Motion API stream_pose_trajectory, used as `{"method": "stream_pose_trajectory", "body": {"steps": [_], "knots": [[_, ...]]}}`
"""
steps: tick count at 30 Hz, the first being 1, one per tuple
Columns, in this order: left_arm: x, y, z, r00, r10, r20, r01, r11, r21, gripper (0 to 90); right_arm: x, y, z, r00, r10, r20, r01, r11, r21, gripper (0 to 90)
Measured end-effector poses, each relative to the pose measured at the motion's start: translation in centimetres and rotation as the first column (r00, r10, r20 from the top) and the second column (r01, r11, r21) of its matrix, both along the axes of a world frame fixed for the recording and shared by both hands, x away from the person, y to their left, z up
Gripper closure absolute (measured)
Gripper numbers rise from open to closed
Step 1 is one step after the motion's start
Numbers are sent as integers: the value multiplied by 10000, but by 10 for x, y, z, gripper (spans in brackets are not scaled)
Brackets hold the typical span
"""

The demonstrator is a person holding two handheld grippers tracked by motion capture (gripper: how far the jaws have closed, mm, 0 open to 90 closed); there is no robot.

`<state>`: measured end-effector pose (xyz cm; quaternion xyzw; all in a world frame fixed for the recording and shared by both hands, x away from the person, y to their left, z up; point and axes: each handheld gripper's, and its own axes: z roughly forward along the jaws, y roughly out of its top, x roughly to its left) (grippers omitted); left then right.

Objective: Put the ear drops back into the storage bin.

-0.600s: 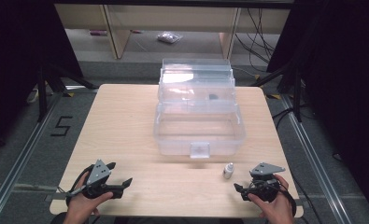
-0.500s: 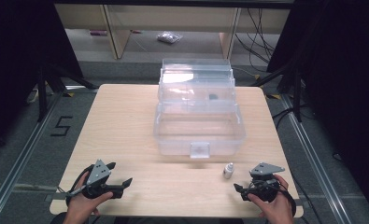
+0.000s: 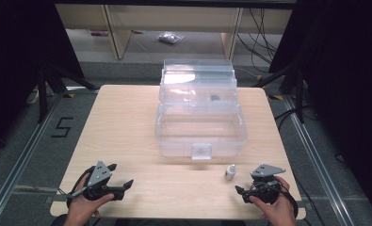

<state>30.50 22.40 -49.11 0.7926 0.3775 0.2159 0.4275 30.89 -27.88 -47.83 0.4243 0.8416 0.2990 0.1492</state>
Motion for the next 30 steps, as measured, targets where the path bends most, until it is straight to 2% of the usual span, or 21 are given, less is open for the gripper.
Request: {"method": "stream_pose_trajectory", "body": {"steps": [3,6,7,10,13,15,16,17,21,24,30], "knots": [[0,0,0,10000,-2,-12,2,10000,7,155,0,1,0,10000,-16,-8,16,10000,74,232],[0,0,0,10000,-10,-15,10,10000,3,155,-1,3,2,10000,-74,-48,74,9999,-76,232],[0,0,0,10000,5,4,-5,10000,-2,155,0,3,2,10000,35,72,-34,9999,-124,232],[0,0,0,10000,12,-6,-12,10000,-24,155,0,6,5,10000,78,-46,-78,9999,-145,232],[0,0,0,10000,6,-9,-6,10000,-6,155,1,6,5,9998,221,20,-220,9995,-218,231],[0,1,0,10000,5,-1,-5,10000,52,155,-2,10,7,9995,-12,-325,10,10000,-68,229],[0,1,0,10000,24,-7,-24,10000,3,154,0,10,7,9998,208,38,-207,9995,-249,228],[1,1,0,10000,18,-6,-18,10000,1,155,2,8,8,9993,377,1,-377,9983,-444,224],[1,1,0,10000,30,-5,-30,10000,14,155,4,12,12,9987,459,-226,-471,9974,-546,222],[0,0,0,10000,66,-39,-66,9999,79,155,5,16,14,9983,395,-438,-412,9983,-405,222],[1,0,-1,10000,53,-7,-53,10000,-42,155,13,21,18,9952,866,-455,-908,9907,-1010,227]]}}
